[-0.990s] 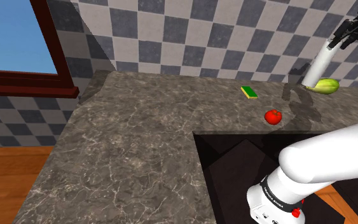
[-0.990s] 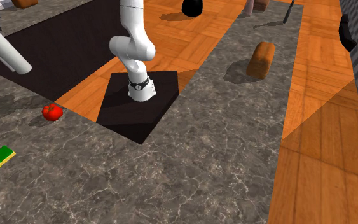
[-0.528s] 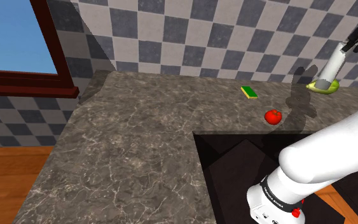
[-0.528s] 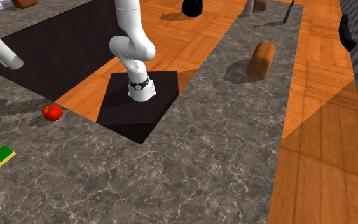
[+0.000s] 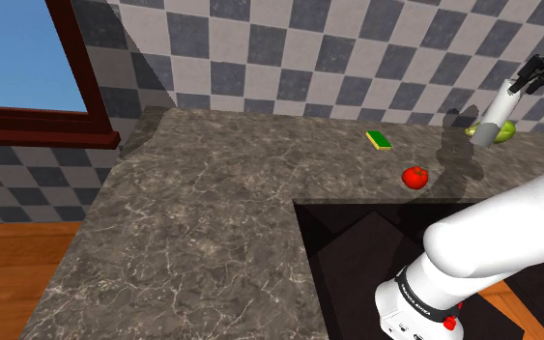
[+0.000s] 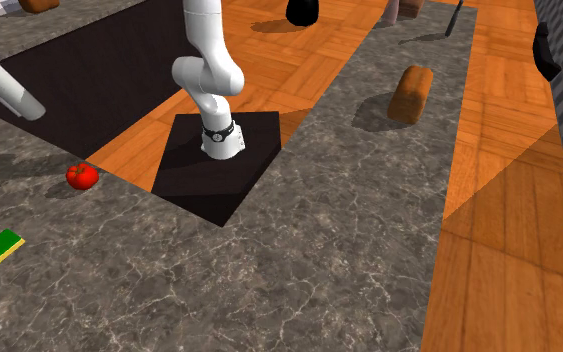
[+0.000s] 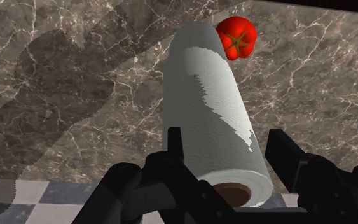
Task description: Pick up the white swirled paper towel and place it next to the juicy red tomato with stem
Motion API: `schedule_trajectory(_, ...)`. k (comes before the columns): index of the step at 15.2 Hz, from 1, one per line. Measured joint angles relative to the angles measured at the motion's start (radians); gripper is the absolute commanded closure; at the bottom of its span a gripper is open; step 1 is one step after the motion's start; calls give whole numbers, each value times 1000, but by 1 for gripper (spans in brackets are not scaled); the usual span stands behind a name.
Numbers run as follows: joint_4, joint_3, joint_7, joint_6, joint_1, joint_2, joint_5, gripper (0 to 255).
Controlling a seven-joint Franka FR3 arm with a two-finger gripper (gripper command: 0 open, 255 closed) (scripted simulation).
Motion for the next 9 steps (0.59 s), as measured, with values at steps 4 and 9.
schedule_trajectory(4,-69,8,7,53,-6,-22,-16,255)
schedule_trajectory(9,-149,10,8,121,-13,-38,-28,255)
